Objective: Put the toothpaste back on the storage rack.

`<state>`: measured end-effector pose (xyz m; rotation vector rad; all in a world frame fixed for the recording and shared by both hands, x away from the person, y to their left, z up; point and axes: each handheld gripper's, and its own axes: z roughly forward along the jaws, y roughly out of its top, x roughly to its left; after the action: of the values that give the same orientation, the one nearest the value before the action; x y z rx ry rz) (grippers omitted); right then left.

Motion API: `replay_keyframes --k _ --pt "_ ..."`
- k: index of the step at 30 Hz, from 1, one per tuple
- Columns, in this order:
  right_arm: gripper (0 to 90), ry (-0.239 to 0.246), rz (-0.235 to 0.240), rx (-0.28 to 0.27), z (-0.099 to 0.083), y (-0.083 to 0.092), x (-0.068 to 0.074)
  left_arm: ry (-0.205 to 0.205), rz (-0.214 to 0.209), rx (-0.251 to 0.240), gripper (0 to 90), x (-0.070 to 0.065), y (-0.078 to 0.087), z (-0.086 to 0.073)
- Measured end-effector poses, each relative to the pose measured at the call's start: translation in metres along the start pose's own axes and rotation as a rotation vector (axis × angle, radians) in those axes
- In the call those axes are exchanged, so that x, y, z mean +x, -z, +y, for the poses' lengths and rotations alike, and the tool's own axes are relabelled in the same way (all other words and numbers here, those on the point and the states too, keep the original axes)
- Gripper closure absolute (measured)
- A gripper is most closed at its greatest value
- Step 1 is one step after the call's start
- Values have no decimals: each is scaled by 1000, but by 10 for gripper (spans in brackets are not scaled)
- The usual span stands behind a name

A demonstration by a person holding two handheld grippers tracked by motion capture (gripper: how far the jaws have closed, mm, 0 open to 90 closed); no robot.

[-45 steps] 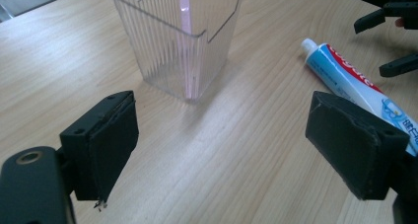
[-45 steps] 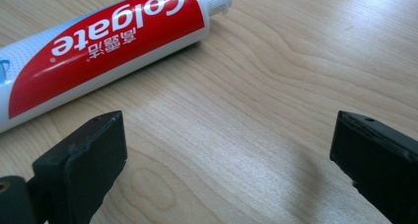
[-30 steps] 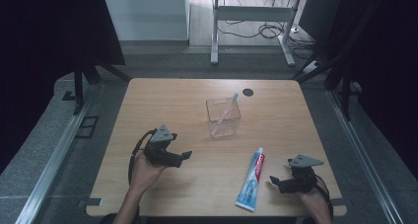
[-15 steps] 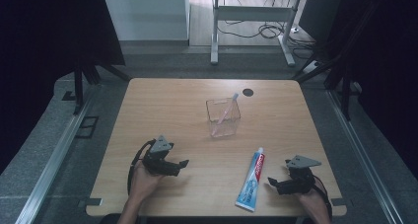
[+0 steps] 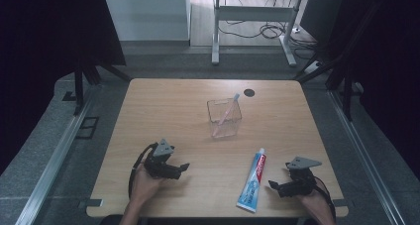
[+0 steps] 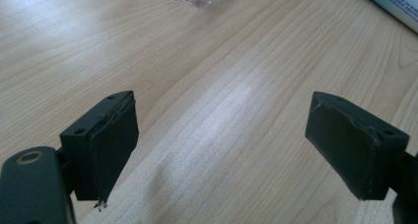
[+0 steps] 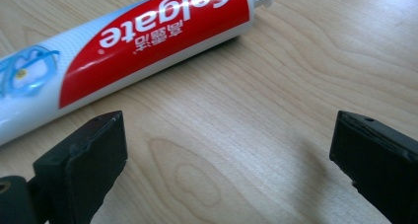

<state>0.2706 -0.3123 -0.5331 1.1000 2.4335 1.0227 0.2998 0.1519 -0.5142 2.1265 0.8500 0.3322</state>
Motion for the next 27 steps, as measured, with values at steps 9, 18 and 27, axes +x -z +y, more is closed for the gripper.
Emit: replay_keyframes --k 9,18,27 --pt "102 41 27 37 -1 8 13 25 2 -27 132 3 7 -1" --pt "469 -41 117 -9 -1 24 21 42 -1 -46 134 5 10 -1" --pt "898 101 243 -1 8 23 44 31 -6 -46 136 4 10 -1"
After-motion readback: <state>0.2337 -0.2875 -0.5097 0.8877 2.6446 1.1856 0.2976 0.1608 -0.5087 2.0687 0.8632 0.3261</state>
